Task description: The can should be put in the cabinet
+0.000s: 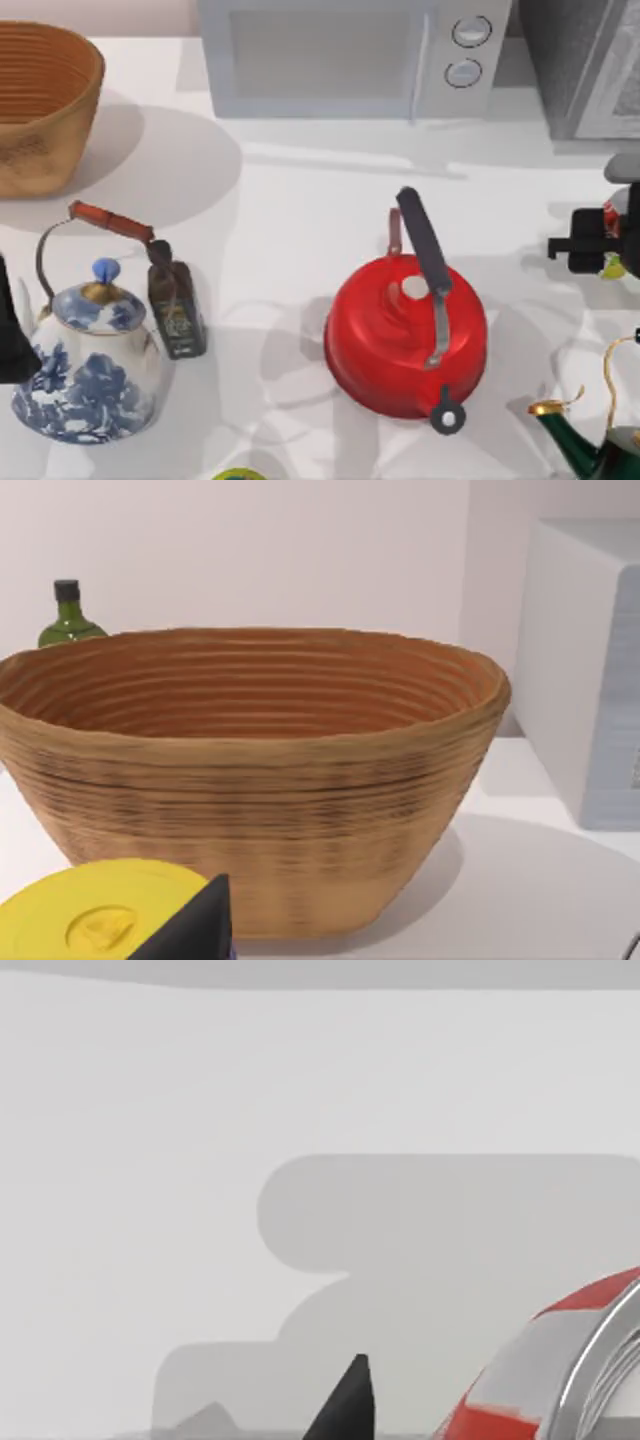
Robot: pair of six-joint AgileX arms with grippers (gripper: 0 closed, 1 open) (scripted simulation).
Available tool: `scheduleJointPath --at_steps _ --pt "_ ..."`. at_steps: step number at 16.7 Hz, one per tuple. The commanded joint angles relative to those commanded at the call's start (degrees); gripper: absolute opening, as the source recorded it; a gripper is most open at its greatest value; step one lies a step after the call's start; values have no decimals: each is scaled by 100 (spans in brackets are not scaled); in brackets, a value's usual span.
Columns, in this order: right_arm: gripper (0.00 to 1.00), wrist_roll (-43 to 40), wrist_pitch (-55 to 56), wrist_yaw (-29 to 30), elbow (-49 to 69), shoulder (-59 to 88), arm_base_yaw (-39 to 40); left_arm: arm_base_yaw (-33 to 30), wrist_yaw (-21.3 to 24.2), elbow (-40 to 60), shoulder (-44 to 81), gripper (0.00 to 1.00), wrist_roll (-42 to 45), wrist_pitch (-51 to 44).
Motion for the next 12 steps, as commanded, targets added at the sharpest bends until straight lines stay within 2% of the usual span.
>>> scheduleJointPath --at_steps 8,12 --pt "0 -5 -89 0 46 -41 3 0 0 0 0 100 0 0" --pt "0 -40 -980 7 505 -463 16 0 0 0 0 100 0 0"
